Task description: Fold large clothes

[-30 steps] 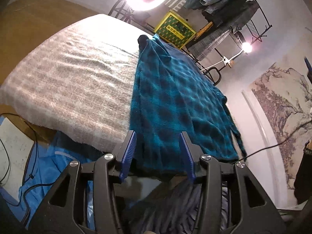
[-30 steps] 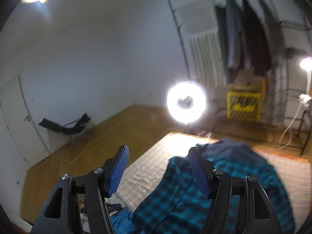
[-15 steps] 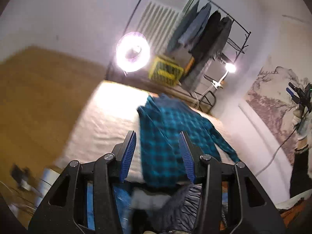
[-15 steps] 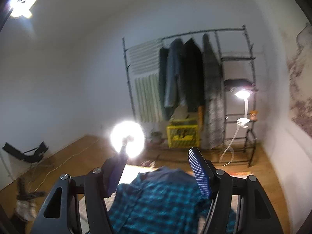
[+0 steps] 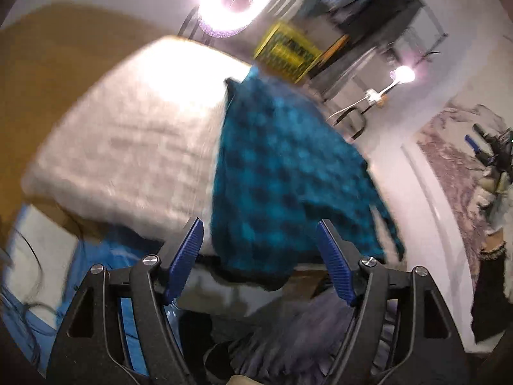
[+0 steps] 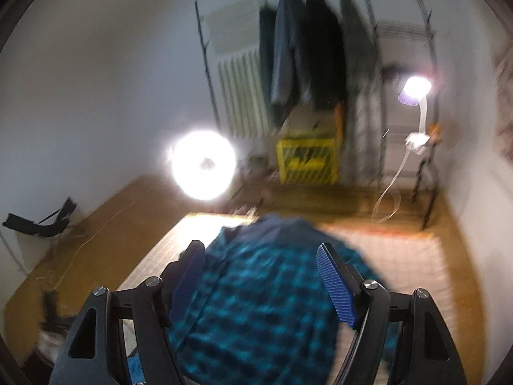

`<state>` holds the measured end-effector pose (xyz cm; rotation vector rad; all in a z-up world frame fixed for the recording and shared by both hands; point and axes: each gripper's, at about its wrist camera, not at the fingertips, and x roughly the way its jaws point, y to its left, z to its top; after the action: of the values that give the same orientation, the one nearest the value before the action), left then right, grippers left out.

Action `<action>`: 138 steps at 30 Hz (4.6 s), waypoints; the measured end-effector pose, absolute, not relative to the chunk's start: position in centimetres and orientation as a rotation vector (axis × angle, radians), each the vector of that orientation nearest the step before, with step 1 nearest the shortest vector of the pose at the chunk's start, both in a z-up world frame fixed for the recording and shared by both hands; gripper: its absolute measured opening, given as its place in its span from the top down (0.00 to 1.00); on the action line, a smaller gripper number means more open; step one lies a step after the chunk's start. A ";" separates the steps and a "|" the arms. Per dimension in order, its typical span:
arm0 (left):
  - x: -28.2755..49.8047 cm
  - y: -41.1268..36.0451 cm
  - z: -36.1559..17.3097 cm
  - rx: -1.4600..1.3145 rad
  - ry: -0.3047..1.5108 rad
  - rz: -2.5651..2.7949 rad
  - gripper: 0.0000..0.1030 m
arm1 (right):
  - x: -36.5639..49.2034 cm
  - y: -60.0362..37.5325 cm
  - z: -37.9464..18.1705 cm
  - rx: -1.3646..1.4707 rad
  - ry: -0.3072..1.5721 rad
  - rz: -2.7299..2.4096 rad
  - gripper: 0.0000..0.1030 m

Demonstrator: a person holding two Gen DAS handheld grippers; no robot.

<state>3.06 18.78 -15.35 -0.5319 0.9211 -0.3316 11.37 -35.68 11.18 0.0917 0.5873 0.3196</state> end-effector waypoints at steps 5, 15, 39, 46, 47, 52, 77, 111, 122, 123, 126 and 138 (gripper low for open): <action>5.9 15.9 -22.7 -0.501 1.048 -0.325 0.27 | 19.3 -30.9 3.3 0.087 0.733 0.378 0.27; 8.7 14.9 -26.3 -0.526 1.013 -0.303 0.27 | 29.5 -21.5 -9.5 0.052 0.952 0.467 0.27; 7.5 15.8 -26.1 -0.580 0.978 -0.378 0.94 | 52.4 -7.7 -26.0 0.151 1.196 0.536 0.60; 7.8 15.4 -26.7 -0.559 0.982 -0.392 0.94 | 54.4 -8.5 -23.1 0.467 1.040 0.667 0.99; 7.7 15.3 -26.6 -0.552 0.980 -0.393 0.94 | 54.9 -8.5 -23.3 0.467 1.042 0.629 0.99; 7.9 14.8 -26.3 -0.553 0.973 -0.390 0.94 | 55.2 -6.2 -26.3 0.133 1.155 0.426 0.81; 3.7 16.4 -26.8 -0.745 0.931 -0.432 0.49 | 32.0 -14.2 -6.0 0.194 0.936 0.645 0.31; 4.6 10.0 -23.5 -0.629 0.842 -0.631 0.93 | 30.8 7.1 -27.4 -0.426 1.287 0.413 0.54; 4.5 7.8 -21.6 -0.528 0.837 -0.635 0.93 | 31.2 -2.0 -23.0 -0.058 1.204 0.507 0.93; 4.4 7.5 -21.3 -0.515 0.836 -0.636 0.93 | 31.2 -3.7 -22.4 0.013 1.189 0.522 0.93; 4.4 6.3 -20.7 -0.477 0.836 -0.647 0.93 | 31.2 -8.8 -21.3 0.216 1.149 0.554 0.93; 5.0 0.4 -19.9 -0.340 0.899 -0.713 0.93 | 29.7 -25.4 -27.3 0.696 1.157 0.458 0.94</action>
<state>4.99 0.40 -19.95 -0.3402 0.8990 -0.7127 29.68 -25.43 -27.29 0.6963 1.1569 0.4576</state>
